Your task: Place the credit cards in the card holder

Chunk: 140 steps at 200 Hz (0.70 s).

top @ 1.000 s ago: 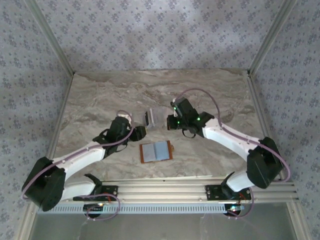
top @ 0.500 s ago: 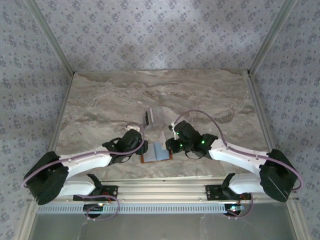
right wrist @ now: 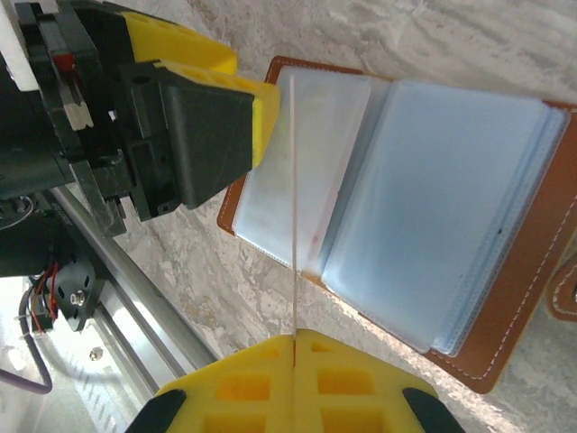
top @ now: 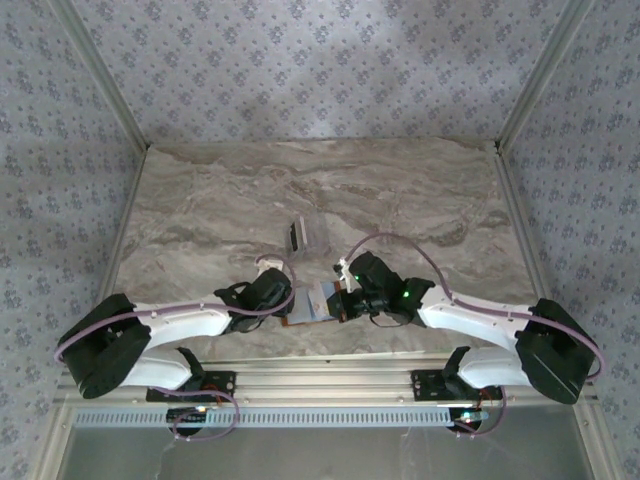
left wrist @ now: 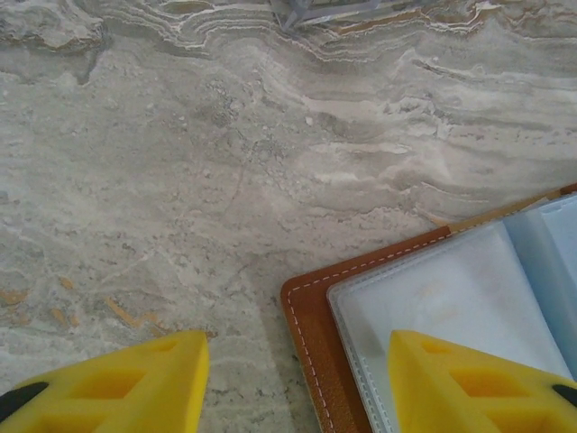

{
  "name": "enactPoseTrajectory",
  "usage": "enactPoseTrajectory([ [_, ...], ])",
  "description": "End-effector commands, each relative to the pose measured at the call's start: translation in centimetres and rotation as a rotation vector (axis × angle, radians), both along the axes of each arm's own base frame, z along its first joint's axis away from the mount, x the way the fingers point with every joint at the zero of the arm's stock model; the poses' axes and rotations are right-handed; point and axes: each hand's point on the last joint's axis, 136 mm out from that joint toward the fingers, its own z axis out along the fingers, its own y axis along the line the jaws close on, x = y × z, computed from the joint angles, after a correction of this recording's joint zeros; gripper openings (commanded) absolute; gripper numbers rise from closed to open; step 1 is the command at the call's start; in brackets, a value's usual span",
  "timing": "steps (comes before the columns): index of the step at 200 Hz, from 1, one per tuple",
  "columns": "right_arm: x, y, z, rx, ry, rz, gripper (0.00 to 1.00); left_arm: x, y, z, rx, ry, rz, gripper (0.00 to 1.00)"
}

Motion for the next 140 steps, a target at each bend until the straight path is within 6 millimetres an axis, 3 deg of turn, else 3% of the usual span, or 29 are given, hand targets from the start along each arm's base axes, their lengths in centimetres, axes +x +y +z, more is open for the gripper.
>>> enactPoseTrajectory([
  [1,-0.4,0.5,0.0,0.040,0.028,0.006,0.00,0.2,-0.1,0.4,-0.005,-0.024,0.010,0.55],
  [54,-0.3,1.0,-0.6,0.065,0.082,0.001,0.00,0.4,-0.7,0.3,0.000,-0.023,0.004,0.54],
  [140,0.4,-0.4,-2.5,0.080,0.209,-0.080,0.00,0.0,0.1,-0.3,0.006,-0.021,0.017,0.48],
])
